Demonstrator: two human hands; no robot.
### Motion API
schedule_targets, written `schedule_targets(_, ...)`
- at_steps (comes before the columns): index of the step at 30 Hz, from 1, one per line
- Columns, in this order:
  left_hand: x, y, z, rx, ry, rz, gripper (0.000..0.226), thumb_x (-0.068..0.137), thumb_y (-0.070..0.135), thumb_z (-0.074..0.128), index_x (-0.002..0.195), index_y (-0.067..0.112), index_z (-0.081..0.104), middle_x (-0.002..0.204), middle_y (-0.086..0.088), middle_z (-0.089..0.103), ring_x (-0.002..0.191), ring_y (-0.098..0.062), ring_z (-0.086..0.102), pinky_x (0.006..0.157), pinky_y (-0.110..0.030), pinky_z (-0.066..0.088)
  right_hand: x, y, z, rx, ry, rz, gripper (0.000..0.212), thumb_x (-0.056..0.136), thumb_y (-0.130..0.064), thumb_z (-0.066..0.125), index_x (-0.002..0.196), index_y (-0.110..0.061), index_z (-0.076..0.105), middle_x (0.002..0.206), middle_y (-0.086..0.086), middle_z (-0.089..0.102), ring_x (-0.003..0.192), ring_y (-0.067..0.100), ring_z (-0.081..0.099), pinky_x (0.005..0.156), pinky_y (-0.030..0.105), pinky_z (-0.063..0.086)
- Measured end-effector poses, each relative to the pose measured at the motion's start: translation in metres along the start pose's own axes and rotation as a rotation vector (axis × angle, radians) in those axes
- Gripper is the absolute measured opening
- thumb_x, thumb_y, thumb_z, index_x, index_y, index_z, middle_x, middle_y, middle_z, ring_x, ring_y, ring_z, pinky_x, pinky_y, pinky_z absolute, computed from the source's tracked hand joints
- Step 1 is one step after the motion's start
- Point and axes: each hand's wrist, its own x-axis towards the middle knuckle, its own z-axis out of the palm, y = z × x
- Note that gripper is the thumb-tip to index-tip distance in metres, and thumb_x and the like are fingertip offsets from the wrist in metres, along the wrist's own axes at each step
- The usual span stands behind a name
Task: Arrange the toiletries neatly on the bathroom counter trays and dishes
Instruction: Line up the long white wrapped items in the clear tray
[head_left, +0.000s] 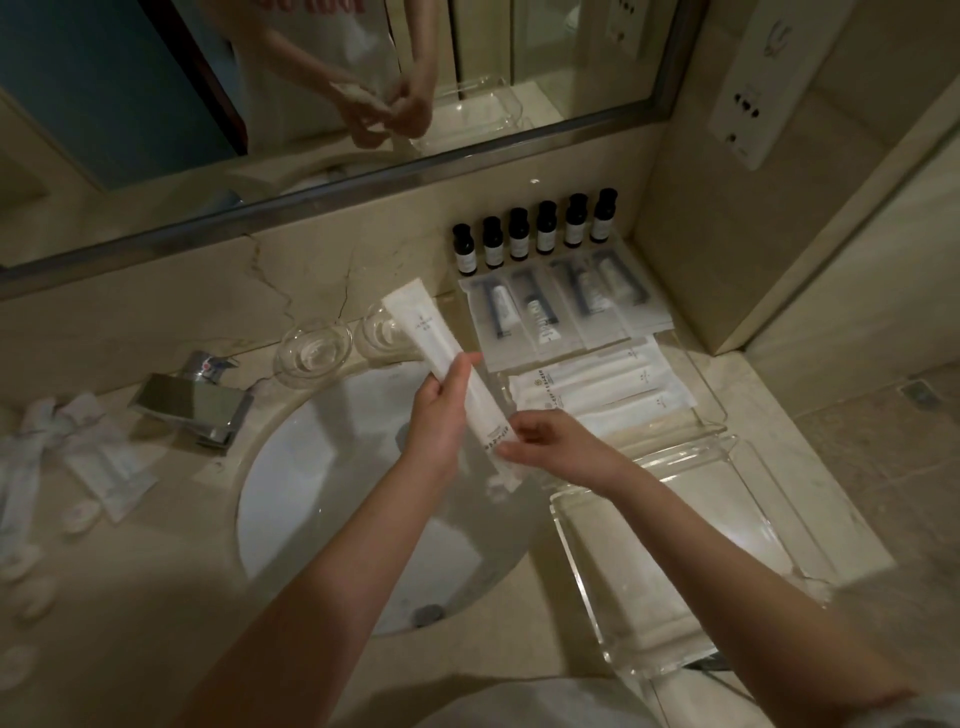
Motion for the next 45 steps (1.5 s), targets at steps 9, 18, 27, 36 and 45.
schedule_targets(9,0.005,-0.012,-0.012,0.544,-0.121,0.020,0.022,0.094,0.028,0.047,0.096,0.009,0.057,0.106,-0.019,0.063,0.097,-0.033,0.061,0.091,-0.047,0.050,-0.013,0.011,-0.002,-0.086,0.019,0.060,0.006,0.083,-0.015,0.069,0.078,-0.011,0.069,0.067,0.003,0.066,0.060,0.011,0.060,0.068,0.028,0.050)
schedule_targets(18,-0.002,-0.001,0.029,0.781,-0.679,-0.047,0.030,0.096,0.027,0.047,0.121,0.011,0.057,0.097,0.000,0.059,0.084,-0.014,0.057,0.069,-0.022,0.043,-0.027,-0.014,-0.066,0.200,0.522,-0.018,0.009,0.089,-0.016,0.061,0.098,-0.017,0.059,0.076,0.005,0.061,0.058,0.014,0.060,0.058,0.028,0.049)
schedule_targets(27,0.005,-0.042,0.064,0.993,-0.554,0.122,0.058,0.081,0.023,0.068,0.132,0.018,0.041,0.123,-0.010,0.054,0.110,-0.025,0.056,0.086,-0.028,0.044,-0.031,0.025,-0.122,0.221,1.081,0.278,0.039,0.079,-0.010,0.064,0.116,-0.006,0.052,0.072,0.014,0.060,0.049,0.024,0.054,0.054,0.033,0.049)
schedule_targets(36,0.009,-0.069,0.068,1.399,-0.569,0.397,0.039,0.089,0.024,0.051,0.124,0.005,0.048,0.123,-0.014,0.051,0.115,-0.031,0.046,0.096,-0.041,0.042,-0.038,0.049,-0.122,-0.772,0.870,0.552,0.039,0.089,-0.031,0.054,0.117,-0.006,0.045,0.108,0.023,0.061,0.098,0.042,0.058,0.073,0.039,0.043)
schedule_targets(45,0.009,-0.077,0.063,1.465,-0.521,0.501,0.028,0.092,0.020,0.046,0.113,0.011,0.063,0.120,-0.007,0.049,0.118,-0.026,0.038,0.093,-0.035,0.031,-0.039,0.051,-0.110,-1.025,0.452,0.244,0.033,0.077,-0.034,0.069,0.108,-0.023,0.068,0.101,0.006,0.057,0.102,0.028,0.052,0.074,0.036,0.050)
